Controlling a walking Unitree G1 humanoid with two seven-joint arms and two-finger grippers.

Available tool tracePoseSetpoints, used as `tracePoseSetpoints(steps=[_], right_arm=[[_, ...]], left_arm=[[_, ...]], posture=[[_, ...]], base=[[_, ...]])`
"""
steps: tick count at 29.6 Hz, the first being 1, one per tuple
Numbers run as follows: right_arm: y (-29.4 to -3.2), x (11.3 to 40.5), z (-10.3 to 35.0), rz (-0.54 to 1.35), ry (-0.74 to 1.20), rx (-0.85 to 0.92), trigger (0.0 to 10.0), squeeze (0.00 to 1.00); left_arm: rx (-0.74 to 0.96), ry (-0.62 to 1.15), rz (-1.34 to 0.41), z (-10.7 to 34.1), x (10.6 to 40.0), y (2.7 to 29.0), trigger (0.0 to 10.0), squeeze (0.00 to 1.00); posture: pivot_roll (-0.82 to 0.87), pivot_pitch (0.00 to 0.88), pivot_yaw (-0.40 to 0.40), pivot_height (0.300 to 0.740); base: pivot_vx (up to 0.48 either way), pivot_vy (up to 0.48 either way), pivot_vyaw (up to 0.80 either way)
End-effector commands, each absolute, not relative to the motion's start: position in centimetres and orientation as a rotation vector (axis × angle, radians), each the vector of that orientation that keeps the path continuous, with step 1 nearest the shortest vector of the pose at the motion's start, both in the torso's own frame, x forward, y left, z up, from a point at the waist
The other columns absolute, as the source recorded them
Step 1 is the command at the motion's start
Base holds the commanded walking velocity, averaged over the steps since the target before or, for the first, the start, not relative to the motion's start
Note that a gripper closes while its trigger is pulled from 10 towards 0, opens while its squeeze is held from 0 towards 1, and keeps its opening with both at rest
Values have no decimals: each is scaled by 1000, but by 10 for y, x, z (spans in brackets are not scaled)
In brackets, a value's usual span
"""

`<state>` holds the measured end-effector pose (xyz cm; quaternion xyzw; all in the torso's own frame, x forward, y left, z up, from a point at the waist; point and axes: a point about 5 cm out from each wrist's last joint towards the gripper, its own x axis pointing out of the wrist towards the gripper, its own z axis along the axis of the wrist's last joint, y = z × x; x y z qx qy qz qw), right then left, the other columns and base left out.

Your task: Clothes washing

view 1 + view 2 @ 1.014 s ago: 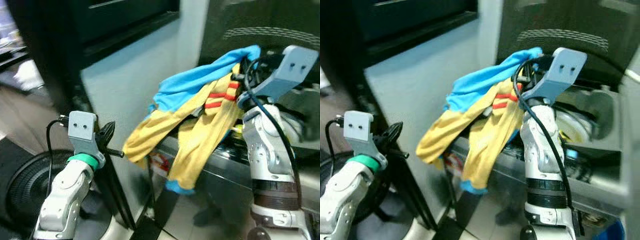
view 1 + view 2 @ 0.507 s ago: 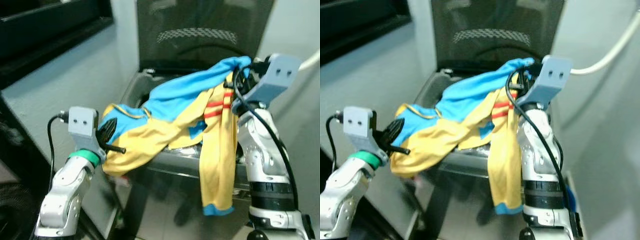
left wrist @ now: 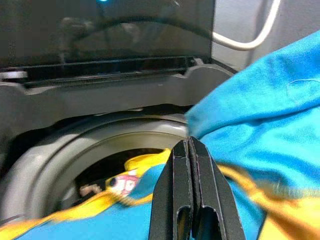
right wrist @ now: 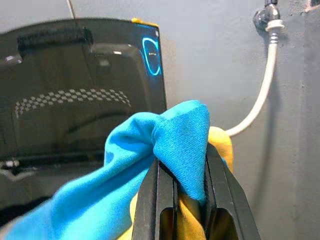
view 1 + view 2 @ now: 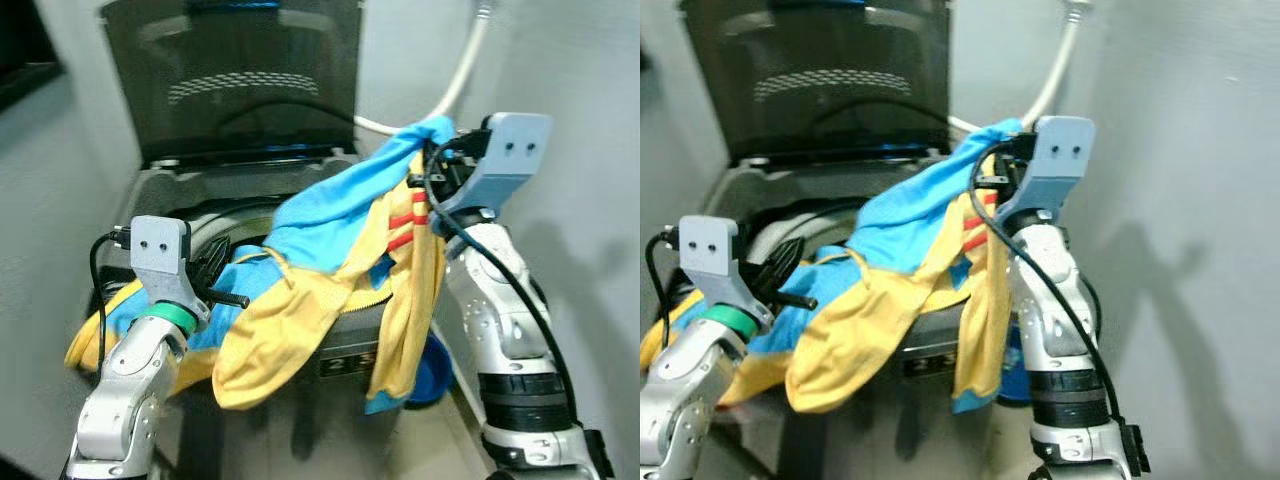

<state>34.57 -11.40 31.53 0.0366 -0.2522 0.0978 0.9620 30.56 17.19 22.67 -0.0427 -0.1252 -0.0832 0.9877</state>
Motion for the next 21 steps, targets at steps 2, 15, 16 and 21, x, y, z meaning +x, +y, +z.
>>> tracePoseSetpoints(steps=[2,15,16,21], right_arm=[[-103,342,313,271,-500,51,10000,0],[-95,341,308,308,-483,48,10000,0],[-95,341,308,308,-483,48,10000,0],[-96,341,307,305,-480,51,10000,0]], left_arm=[[-88,-259,-129,226,303,178,10000,0],[-115,-288,-130,229,299,178,10000,0],[-115,-288,-130,229,299,178,10000,0],[-122,-293,-133,229,299,178,10000,0]], posture=[[25,26,95,740],[28,14,87,740],[28,14,87,740],[27,15,88,740]], base=[[0,0,0],[0,0,0],[0,0,0],[0,192,0]])
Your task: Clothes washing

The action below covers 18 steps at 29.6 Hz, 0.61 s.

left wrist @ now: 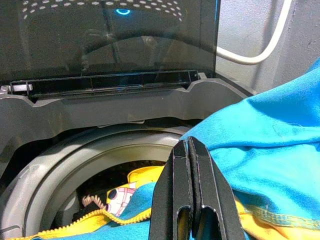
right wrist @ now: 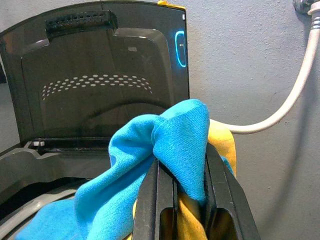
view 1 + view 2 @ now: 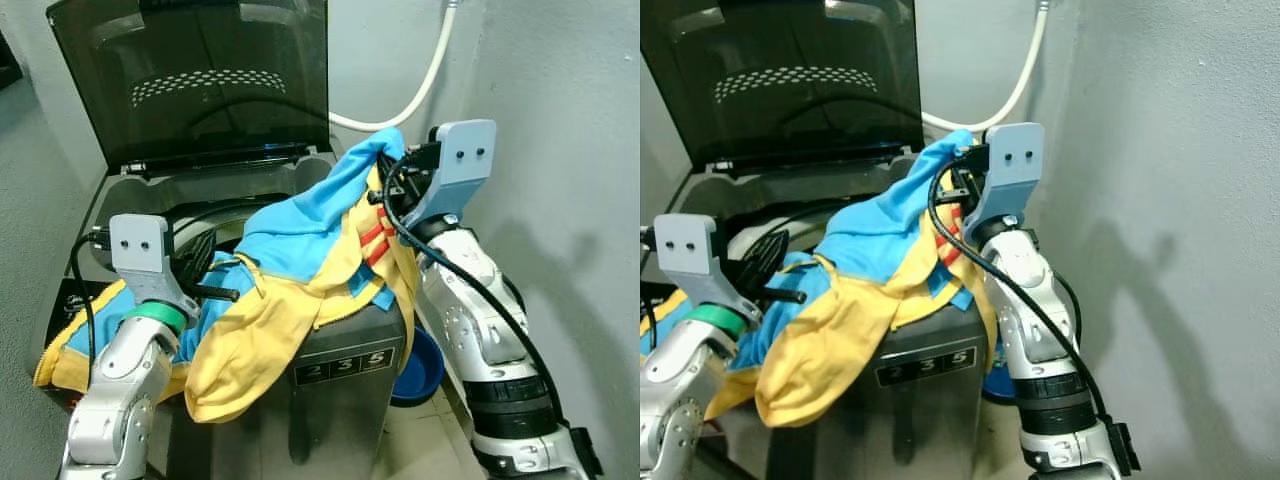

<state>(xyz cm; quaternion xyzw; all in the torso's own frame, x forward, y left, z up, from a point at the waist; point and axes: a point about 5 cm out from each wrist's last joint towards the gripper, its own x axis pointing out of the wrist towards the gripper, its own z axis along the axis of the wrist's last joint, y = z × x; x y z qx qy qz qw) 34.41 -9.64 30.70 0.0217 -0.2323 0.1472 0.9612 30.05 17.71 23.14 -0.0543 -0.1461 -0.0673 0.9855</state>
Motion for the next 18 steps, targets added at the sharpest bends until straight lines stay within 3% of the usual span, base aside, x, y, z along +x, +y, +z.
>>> tracePoseSetpoints(steps=[1,9,12,18], right_arm=[[-96,341,307,304,-479,52,10000,0],[-99,342,306,290,-463,59,10000,0],[-99,342,305,288,-460,58,10000,0],[-99,342,305,284,-462,49,10000,0]], left_arm=[[-125,-294,-133,230,299,178,10000,0],[-131,-306,-137,232,299,178,10000,0],[-130,-309,-137,232,298,179,10000,0],[-118,-322,-132,234,298,179,10000,0]], posture=[[28,17,88,740],[29,22,90,740],[29,22,91,740],[29,25,92,740]], base=[[0,480,0],[0,480,0],[0,480,-450],[0,0,0]])
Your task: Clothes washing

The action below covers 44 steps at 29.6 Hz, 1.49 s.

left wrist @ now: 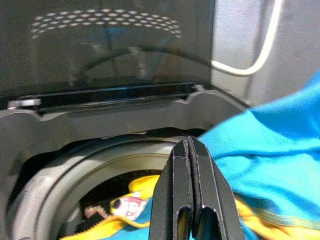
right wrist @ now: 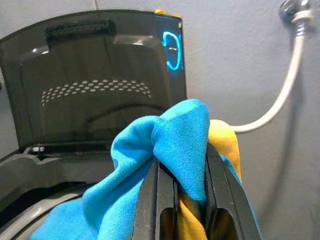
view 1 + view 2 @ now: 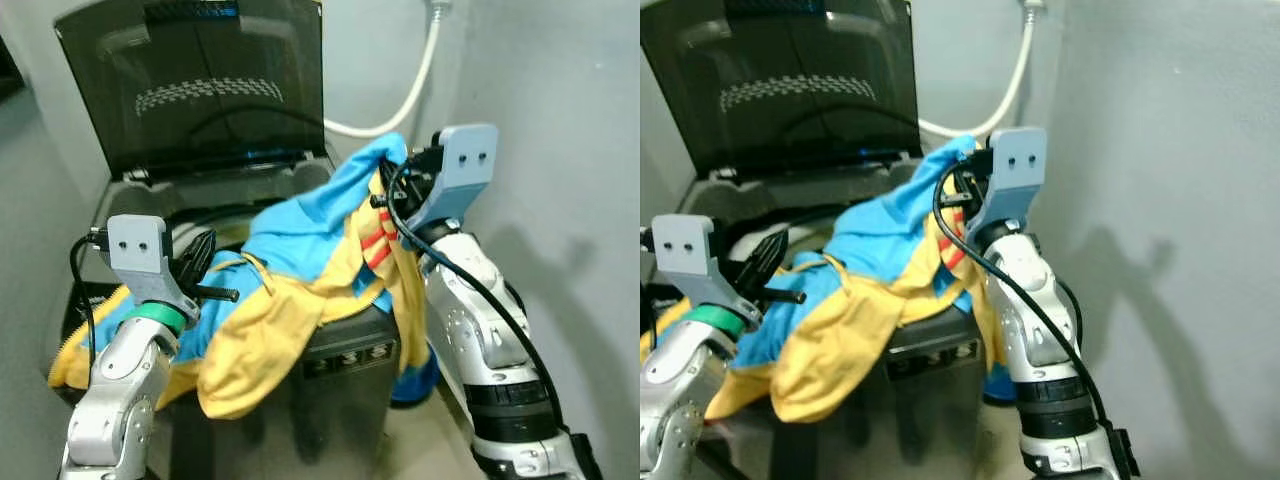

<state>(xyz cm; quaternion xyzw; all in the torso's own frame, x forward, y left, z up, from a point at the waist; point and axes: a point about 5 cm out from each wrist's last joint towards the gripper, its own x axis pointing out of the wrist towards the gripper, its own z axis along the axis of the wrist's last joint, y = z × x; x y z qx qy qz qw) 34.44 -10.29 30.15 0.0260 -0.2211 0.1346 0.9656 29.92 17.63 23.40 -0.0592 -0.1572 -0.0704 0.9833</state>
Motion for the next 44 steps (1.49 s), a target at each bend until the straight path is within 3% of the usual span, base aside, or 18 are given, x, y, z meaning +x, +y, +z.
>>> tracePoseSetpoints(steps=[1,18,19,23,29,44], right_arm=[[-99,342,305,285,-462,48,10000,0],[-94,341,305,321,-463,34,10000,0],[-82,335,323,442,-516,93,10000,0],[-70,326,351,564,-599,113,10000,0],[-63,317,393,603,-730,189,10000,0],[-53,314,370,665,-651,166,10000,0]], left_arm=[[-121,-322,-131,234,297,179,10000,0],[-117,-358,-103,238,296,183,10000,0],[-117,-393,-92,243,296,184,10000,0],[-117,-412,-86,246,296,186,10000,0],[-114,-415,-89,246,295,185,10000,0],[-127,-409,-94,244,295,186,10000,0]], posture=[[29,26,92,740],[30,28,82,740],[26,27,86,740],[23,27,88,740],[31,26,81,740],[30,27,86,740]], base=[[0,0,0],[0,0,0],[266,0,0],[278,0,0],[311,0,0],[273,0,0]])
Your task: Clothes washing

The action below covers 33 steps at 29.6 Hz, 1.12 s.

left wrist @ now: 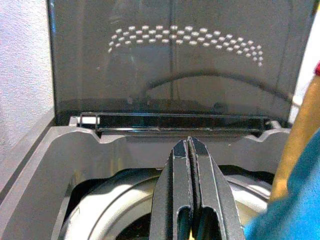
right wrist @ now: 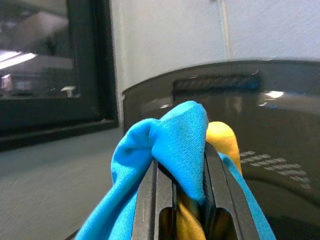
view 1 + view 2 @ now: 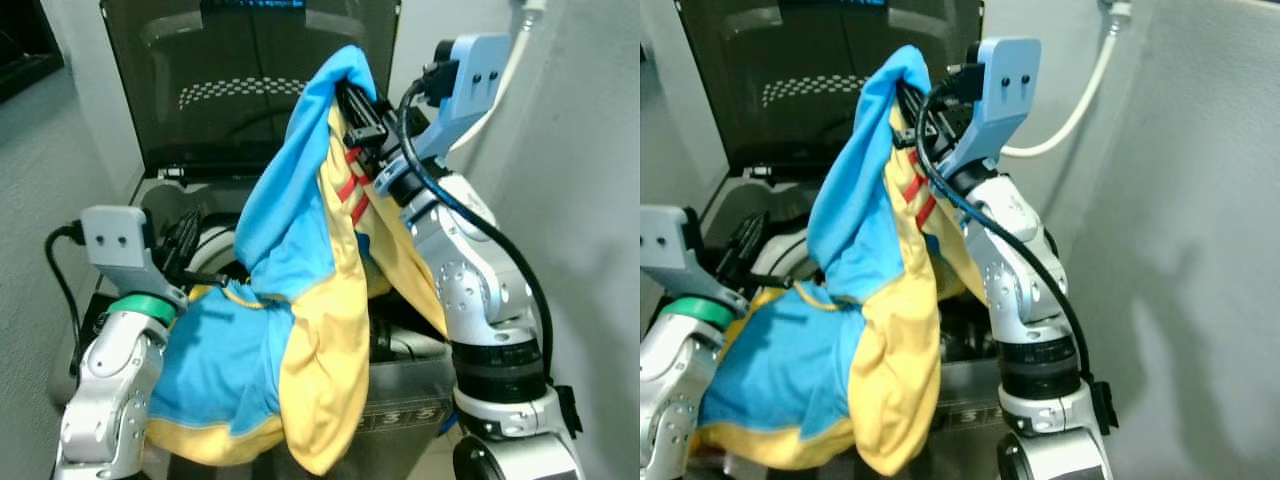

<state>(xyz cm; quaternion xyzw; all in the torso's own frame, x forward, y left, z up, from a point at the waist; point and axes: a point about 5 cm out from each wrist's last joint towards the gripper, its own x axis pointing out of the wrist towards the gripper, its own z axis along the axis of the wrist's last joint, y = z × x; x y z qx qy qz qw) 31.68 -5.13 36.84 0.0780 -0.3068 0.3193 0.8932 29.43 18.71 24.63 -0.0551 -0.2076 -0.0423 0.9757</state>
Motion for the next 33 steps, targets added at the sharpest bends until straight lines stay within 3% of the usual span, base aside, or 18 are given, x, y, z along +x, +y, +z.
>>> tracePoseSetpoints(steps=[1,9,16,21,22,24,25,26,27,30,33], right_arm=[[-54,314,369,662,-647,164,10000,0],[-54,315,367,663,-634,164,10000,0],[-39,325,369,708,-593,90,10000,0],[-21,339,397,689,-641,38,10000,0],[-30,336,438,658,-760,262,10000,0],[-30,336,438,658,-760,262,10000,0],[-38,331,464,643,-830,443,10000,0],[-38,331,464,643,-830,443,10000,0],[-49,328,483,630,-880,602,10000,0],[-49,330,486,649,-866,673,10000,0],[1,350,424,787,-573,401,10000,0]], left_arm=[[-129,-408,-96,243,295,185,10000,0],[-127,-409,-97,244,296,185,10000,0],[-110,-408,-96,243,296,185,10000,0],[-101,-406,-97,241,296,183,10000,0],[-101,-412,-92,242,294,182,10000,0],[-101,-412,-92,242,294,182,10000,0],[-101,-417,-88,243,293,182,10000,0],[-101,-417,-88,243,293,182,10000,0],[-100,-421,-78,243,291,183,10000,0],[-99,-423,-69,242,289,185,10000,0],[-98,-424,-59,241,286,186,10000,0]], posture=[[29,28,88,740],[29,29,90,740],[24,32,86,740],[27,29,74,740],[39,28,59,740],[39,28,59,740],[39,28,59,740],[39,28,59,740],[46,25,42,740],[48,27,38,740],[51,25,32,740]], base=[[0,0,0],[0,0,0],[0,0,0],[0,0,0],[0,0,0],[0,0,0],[0,0,0],[0,0,0],[0,0,0],[0,0,0],[0,0,0]])
